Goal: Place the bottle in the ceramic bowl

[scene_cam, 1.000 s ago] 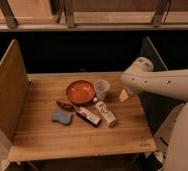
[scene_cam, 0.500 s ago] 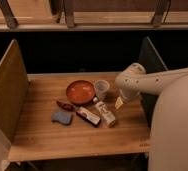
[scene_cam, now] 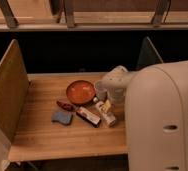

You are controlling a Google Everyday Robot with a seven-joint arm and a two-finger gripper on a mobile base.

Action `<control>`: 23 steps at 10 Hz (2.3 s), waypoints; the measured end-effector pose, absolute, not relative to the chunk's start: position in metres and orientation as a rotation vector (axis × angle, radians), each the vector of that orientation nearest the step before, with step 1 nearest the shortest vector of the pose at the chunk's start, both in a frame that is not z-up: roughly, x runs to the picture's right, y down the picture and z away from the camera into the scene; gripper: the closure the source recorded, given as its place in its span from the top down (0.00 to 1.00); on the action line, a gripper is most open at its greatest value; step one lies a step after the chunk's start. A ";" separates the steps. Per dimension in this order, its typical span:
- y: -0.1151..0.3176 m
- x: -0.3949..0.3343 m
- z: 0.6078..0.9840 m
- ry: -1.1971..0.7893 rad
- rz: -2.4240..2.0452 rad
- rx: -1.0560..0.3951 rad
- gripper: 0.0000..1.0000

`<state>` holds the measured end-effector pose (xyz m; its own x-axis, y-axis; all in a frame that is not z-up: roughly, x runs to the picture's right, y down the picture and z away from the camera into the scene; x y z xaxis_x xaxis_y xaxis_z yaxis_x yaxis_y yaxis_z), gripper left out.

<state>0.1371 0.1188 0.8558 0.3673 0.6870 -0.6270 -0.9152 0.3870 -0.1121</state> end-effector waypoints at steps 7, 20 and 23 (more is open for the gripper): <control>0.131 0.128 0.862 0.546 1.067 -0.520 0.80; 0.148 0.078 0.877 0.447 0.928 -0.575 0.04; 0.132 0.055 0.865 0.397 0.865 -0.529 0.00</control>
<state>0.0546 0.1317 0.8650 0.5903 0.6085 -0.5303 -0.7987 0.5352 -0.2750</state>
